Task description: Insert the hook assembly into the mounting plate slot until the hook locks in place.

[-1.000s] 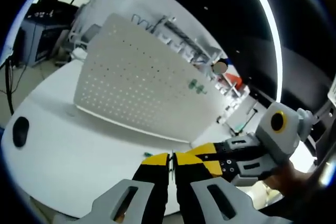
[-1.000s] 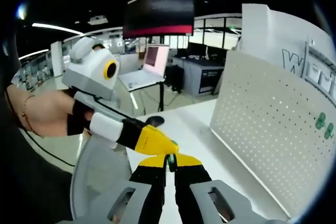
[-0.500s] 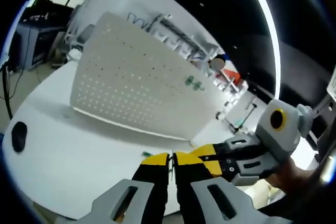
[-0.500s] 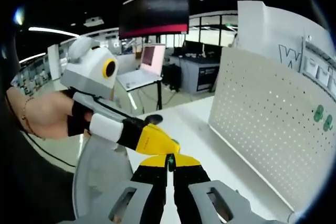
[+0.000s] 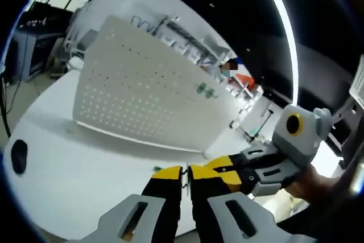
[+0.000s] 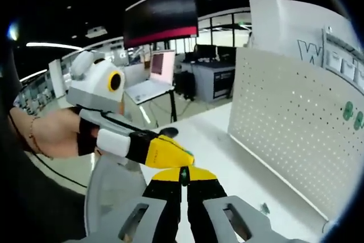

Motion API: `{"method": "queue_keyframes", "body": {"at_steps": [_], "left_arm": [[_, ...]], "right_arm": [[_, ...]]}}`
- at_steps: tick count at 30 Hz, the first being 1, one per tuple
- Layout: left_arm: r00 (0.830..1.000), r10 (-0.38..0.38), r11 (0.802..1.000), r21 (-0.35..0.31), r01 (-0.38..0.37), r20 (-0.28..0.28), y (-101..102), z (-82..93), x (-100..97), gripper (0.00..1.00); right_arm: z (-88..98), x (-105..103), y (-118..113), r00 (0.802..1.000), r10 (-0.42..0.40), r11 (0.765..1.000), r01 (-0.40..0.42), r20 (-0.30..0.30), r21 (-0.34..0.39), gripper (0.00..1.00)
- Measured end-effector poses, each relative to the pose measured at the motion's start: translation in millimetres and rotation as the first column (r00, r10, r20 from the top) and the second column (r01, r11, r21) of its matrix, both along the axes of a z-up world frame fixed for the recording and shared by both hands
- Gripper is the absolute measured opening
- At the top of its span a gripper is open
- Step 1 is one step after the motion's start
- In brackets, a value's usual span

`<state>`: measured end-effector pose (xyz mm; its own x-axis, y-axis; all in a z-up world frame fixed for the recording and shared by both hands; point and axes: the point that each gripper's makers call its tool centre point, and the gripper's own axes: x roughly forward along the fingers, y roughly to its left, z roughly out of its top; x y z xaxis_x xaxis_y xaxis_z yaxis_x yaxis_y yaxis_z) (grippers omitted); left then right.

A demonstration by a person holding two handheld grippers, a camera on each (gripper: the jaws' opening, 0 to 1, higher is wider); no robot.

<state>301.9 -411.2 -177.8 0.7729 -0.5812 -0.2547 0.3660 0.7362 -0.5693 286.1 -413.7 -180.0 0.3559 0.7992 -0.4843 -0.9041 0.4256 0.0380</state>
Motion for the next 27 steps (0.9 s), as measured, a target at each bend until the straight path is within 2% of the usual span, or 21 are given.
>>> {"method": "queue_keyframes", "body": {"at_steps": [5,10,13,15,21,23,27], "left_arm": [[0.999,-0.040,0.999,0.016,0.039,0.017,4.2,-1.2,-3.3,0.09],[0.997,-0.068,0.998,0.008,0.068,0.020,5.6,-8.4,-3.0,0.34],[0.993,-0.110,0.994,-0.008,0.110,0.031,0.0,-7.2,-6.6,0.42],[0.991,-0.128,0.992,0.005,0.128,0.046,-3.3,-6.4,-9.6,0.50],[0.984,-0.150,0.989,0.008,0.150,0.094,-16.5,3.8,-13.3,0.69],[0.983,-0.155,0.988,0.015,0.155,0.100,-23.1,8.1,-15.9,0.75],[0.975,-0.185,0.982,0.070,0.178,0.126,-35.5,11.3,-19.5,0.88]], "right_arm": [[-7.4,2.1,0.8,1.000,-0.012,0.999,0.012,0.004,-0.032,0.00],[-14.1,6.3,-3.1,0.998,-0.045,0.997,0.047,0.038,-0.060,0.00],[-15.9,7.0,-8.4,0.997,-0.068,0.996,0.069,0.035,-0.051,0.00],[-18.9,7.6,-12.0,0.997,-0.068,0.996,0.070,0.034,-0.061,0.00],[-16.6,10.4,-25.7,0.997,-0.072,0.995,0.074,0.039,-0.066,0.00],[-14.5,12.5,-31.1,0.996,-0.076,0.995,0.079,0.041,-0.063,0.00],[-14.4,15.3,-38.9,0.995,-0.089,0.994,0.091,0.040,-0.055,0.00]]}}
